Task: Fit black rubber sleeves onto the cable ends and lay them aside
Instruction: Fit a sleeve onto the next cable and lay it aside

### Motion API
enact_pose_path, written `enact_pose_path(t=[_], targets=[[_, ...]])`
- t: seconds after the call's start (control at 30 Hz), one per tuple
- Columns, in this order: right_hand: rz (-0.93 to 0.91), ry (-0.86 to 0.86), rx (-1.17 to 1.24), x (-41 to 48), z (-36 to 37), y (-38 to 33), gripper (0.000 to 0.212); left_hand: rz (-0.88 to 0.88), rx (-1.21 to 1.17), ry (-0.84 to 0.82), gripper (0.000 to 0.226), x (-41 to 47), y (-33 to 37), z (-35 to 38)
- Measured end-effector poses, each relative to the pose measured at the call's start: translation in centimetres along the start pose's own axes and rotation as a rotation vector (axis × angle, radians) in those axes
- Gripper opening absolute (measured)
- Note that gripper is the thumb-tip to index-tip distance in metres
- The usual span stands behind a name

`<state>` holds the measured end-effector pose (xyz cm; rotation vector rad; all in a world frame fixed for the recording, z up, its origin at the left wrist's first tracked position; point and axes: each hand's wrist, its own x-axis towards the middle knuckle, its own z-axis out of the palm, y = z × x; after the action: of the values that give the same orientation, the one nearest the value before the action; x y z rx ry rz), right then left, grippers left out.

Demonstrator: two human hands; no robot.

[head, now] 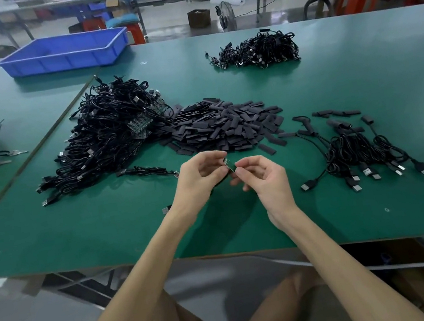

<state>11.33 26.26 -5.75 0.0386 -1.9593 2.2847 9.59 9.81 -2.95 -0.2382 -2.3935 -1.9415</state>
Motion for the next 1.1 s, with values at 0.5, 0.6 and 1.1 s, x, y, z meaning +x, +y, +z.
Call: enact_pose_path(t=[0.5,0.6,1.1], targets=[[0.014,-0.101,-0.08,0.0,0.2,0.3,0.019,-0.097,-0.097,0.04,0.018,1.1,-0.1,1.3],[0.022,-0.033,-0.104,0.1,0.4,0.4,0.02,-0.135,-0.106,-0.05,0.017,1.8,0.1,1.2],[0.015,0.11,-0.13,0.7,0.0,1.3,0.006,-0.232,0.398,-0.209,0.053,9.3,0.3,0.5]])
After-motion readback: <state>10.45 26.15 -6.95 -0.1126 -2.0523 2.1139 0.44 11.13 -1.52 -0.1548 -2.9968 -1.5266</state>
